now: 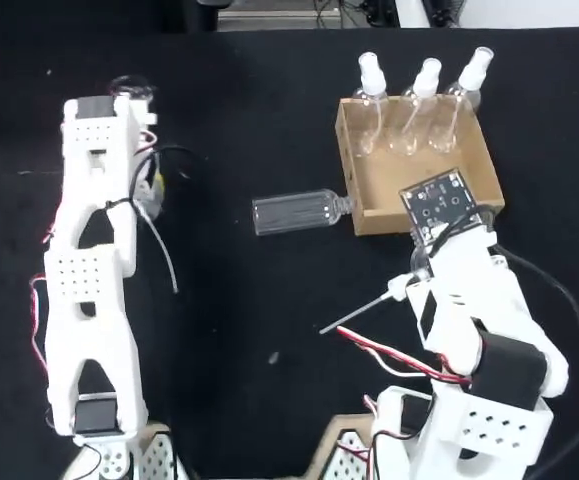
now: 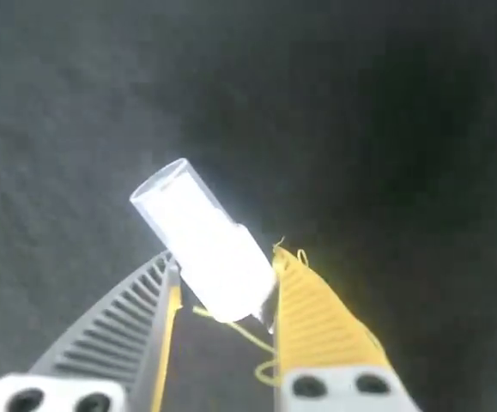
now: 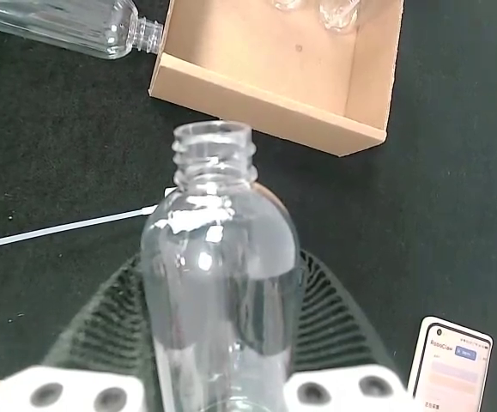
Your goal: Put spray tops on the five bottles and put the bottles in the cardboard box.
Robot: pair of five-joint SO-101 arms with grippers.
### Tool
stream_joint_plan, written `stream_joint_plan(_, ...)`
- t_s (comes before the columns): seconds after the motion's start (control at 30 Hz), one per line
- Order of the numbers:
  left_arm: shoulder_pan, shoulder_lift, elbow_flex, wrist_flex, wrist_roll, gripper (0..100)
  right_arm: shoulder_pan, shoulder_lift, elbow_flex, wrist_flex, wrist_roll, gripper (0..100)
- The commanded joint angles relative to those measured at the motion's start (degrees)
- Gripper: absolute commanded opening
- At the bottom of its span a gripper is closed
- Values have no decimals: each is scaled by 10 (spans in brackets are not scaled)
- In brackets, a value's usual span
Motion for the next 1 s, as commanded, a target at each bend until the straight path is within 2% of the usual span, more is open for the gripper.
stream_joint_plan(0.0,9,-138,145,-28,-13,52,7,-9,-5,-10,4,11)
stream_joint_plan(0.13,7,-222,310,-111,-2,216,7,-9,-7,-10,4,11)
stream_joint_plan(0.37,7,-360,422,-175,5,204,7,-9,-7,-10,4,11)
stream_joint_plan(0.43,7,-370,429,-179,41,219,7,-9,-7,-10,4,11)
stream_joint_plan(0.7,6,-302,429,-195,234,220,7,-9,-7,-10,4,11)
stream_joint_plan(0.9,6,-244,426,-216,238,216,8,-9,-7,-10,4,11)
stream_joint_plan(0.97,8,-239,426,-215,238,158,7,-9,-6,-10,4,11)
